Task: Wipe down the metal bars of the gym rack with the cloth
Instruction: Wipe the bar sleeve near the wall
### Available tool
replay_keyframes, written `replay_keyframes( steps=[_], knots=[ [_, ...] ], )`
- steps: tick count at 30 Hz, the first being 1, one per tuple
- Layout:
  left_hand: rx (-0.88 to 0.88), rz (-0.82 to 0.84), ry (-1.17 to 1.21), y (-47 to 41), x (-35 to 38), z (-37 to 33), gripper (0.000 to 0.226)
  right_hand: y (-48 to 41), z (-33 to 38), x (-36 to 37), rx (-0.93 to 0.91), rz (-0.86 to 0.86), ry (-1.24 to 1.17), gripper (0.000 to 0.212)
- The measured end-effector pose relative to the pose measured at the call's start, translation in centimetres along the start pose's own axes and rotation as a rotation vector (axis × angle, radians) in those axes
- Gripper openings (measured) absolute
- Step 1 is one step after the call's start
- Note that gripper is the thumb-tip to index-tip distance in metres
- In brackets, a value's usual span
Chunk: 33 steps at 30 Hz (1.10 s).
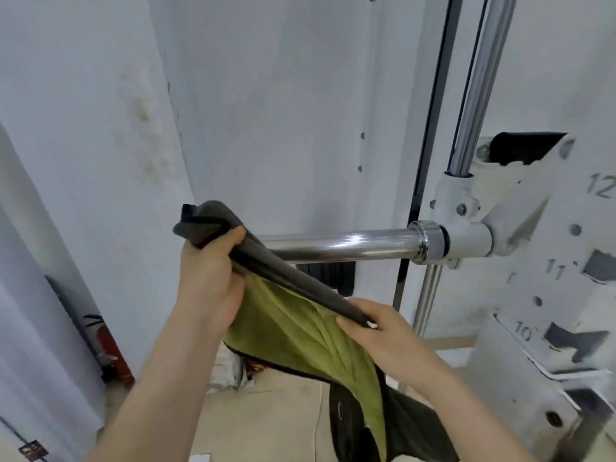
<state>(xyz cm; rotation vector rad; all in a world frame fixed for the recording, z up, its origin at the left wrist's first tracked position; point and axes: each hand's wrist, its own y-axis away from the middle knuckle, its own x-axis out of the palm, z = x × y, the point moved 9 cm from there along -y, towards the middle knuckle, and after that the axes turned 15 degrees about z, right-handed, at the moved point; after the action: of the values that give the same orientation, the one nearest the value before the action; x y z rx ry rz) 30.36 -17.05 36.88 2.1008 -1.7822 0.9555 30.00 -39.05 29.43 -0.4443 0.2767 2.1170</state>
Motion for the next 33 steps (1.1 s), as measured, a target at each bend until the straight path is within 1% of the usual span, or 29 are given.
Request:
replay_keyframes(
  steps=[1,2,5,7,8,9,10,11,12,13,14,15,16,17,18,19,20,21,22,23,24,26,27,28,29,31,32,33],
  knots=[
    [-0.014,0.038,-0.067,-0.9,0.4,-0.4,0.019,0.2,0.6,-0.8,0.012,-0.017,-0.076,0.016],
    [-0.026,0.090,-0.131,-1.8,1.3,-0.8,0.017,0.4,1.0,-1.5,0.030,-0.026,-0.202,0.019],
    [-0.057,0.266,-0.250,-4.9,4.9,-1.6,0.011,0.6,2.1,-2.7,0.004,-0.041,-0.713,0.030],
    [-0.031,0.400,-0.295,-7.1,8.8,-2.3,0.022,0.2,2.9,-3.7,-0.048,-0.120,-0.894,0.034],
    [-0.040,0.505,-0.300,-7.7,11.3,-2.4,0.028,-0.2,3.0,-4.4,-0.066,-0.185,-0.941,0.032],
    [-0.101,0.619,-0.322,-8.0,13.4,-1.9,0.034,-0.6,3.2,-5.3,-0.081,-0.254,-0.959,0.028],
    [-0.205,0.726,-0.407,-7.8,15.1,-0.8,0.037,-1.1,3.2,-6.3,-0.079,-0.331,-0.924,0.023],
    [-0.312,0.829,-0.594,-7.6,15.9,0.6,0.038,-1.4,3.2,-7.4,-0.059,-0.408,-0.839,0.021],
    [-0.374,0.890,-0.858,-7.6,15.4,2.0,0.033,-1.6,3.1,-8.6,-0.011,-0.483,-0.697,0.021],
    [-0.322,0.863,-1.118,-8.1,14.3,2.4,0.022,-1.8,3.0,-9.5,0.059,-0.533,-0.501,0.021],
    [-0.167,0.731,-1.331,-8.9,12.6,1.5,0.011,-2.1,3.2,-10.3,0.128,-0.557,-0.258,0.021],
    [0.003,0.538,-1.449,-9.1,10.5,-0.1,0.007,-2.3,3.6,-10.9,0.191,-0.571,0.021,0.022],
    [0.125,0.334,-1.467,-8.8,7.7,-1.6,0.010,-2.3,4.2,-11.3,0.263,-0.598,0.319,0.029],
    [0.177,0.186,-1.445,-8.6,4.4,-2.3,0.014,-2.2,4.8,-11.1,0.318,-0.624,0.583,0.043],
    [0.138,0.109,-1.415,-8.4,1.4,-2.0,0.016,-2.5,5.6,-10.4,0.310,-0.630,0.774,0.061],
    [0.028,0.090,-1.363,-8.7,-1.1,-0.9,0.019,-3.3,6.4,-9.0,0.247,-0.584,0.903,0.075],
    [-0.081,0.098,-1.283,-8.9,-2.8,0.6,0.026,-4.9,7.0,-6.8,0.175,-0.469,0.994,0.086],
    [-0.149,0.091,-1.210,-9.2,-3.8,1.6,0.034,-6.8,7.0,-4.3,0.136,-0.331,1.085,0.093],
    [-0.181,0.067,-1.189,-9.3,-4.1,2.0,0.041,-8.7,6.8,-2.1,0.129,-0.219,1.175,0.099],
    [-0.186,0.035,-1.209,-9.4,-4.2,1.9,0.046,-10.6,6.6,-0.4,0.134,-0.147,1.256,0.100],
    [-0.167,0.000,-1.232,-9.5,-4.3,1.8,0.050,-12.2,6.9,0.9,0.124,-0.133,1.314,0.093],
    [-0.105,-0.030,-1.235,-9.6,-4.7,1.7,0.053,-14.6,9.0,2.3,0.022,-0.185,1.347,0.062],
    [-0.080,-0.033,-1.225,-9.5,-5.1,1.7,0.052,-15.7,9.9,3.1,-0.027,-0.165,1.340,0.050],
    [-0.053,-0.019,-1.208,-9.5,-5.2,1.8,0.050,-16.8,10.4,3.8,-0.032,-0.088,1.316,0.044],
    [-0.024,0.011,-1.192,-9.5,-5.2,1.8,0.048,-18.1,10.5,4.3,0.010,0.029,1.280,0.042],
    [-0.009,0.073,-1.194,-9.4,-4.9,1.9,0.041,-20.0,10.0,4.6,0.143,0.305,1.078,0.038],
    [-0.008,0.093,-1.211,-9.4,-4.7,1.8,0.037,-20.4,9.7,4.7,0.190,0.408,0.965,0.034],
    [-0.004,0.102,-1.229,-9.5,-4.7,1.8,0.033,-20.5,9.5,4.8,0.208,0.453,0.906,0.032]
  ],
)
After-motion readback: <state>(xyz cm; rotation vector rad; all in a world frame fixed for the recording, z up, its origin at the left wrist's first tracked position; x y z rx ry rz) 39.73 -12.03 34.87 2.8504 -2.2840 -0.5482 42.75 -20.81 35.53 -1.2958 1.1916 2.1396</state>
